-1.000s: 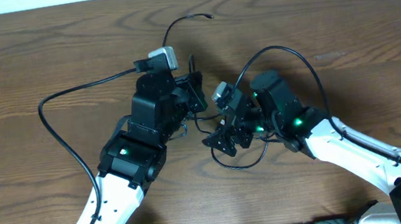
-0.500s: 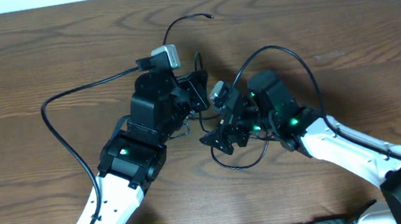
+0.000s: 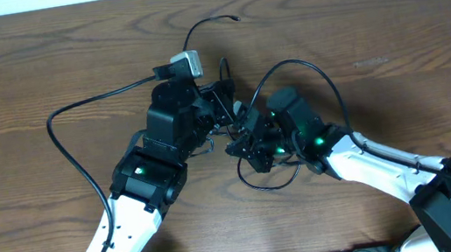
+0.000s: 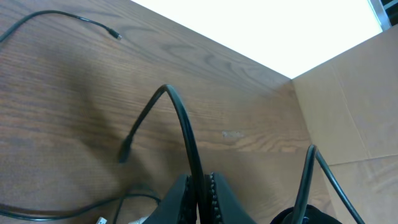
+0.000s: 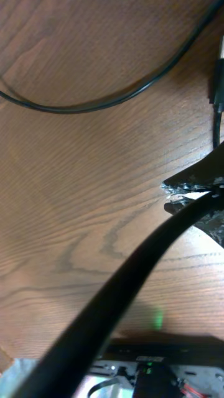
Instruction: Untangle cables
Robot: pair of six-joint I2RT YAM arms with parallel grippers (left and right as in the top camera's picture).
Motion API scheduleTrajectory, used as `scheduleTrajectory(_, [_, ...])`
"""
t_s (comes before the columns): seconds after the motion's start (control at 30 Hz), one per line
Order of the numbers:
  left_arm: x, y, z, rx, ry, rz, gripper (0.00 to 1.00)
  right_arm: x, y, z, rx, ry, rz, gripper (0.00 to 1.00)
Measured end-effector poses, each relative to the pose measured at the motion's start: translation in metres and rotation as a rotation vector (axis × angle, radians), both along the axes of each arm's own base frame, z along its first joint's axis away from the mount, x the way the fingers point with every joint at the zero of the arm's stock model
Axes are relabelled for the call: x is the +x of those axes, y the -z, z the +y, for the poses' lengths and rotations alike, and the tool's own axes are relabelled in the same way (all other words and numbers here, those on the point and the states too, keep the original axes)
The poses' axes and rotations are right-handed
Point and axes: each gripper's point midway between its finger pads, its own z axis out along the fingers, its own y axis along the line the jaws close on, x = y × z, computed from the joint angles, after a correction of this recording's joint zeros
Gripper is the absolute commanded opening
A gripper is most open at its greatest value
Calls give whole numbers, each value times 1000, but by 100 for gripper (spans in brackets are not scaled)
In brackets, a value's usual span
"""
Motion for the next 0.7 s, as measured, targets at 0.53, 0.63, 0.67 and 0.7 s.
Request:
scheduleTrajectory(0.53, [-10, 40, 29, 200, -62, 98, 11, 27, -45, -64, 0, 240, 39, 1])
scheduleTrajectory(0.63, [-13, 45, 32, 240, -48, 103, 11, 28, -66, -71, 25, 264, -11, 1])
scheduleTrajectory(0.67, [-15, 47, 33, 251, -43, 109, 11, 29, -76, -72, 39, 270, -37, 1])
scheduleTrajectory(0.7, [-16, 49, 33, 260, -38, 114, 11, 29, -82, -74, 48, 275, -52, 1])
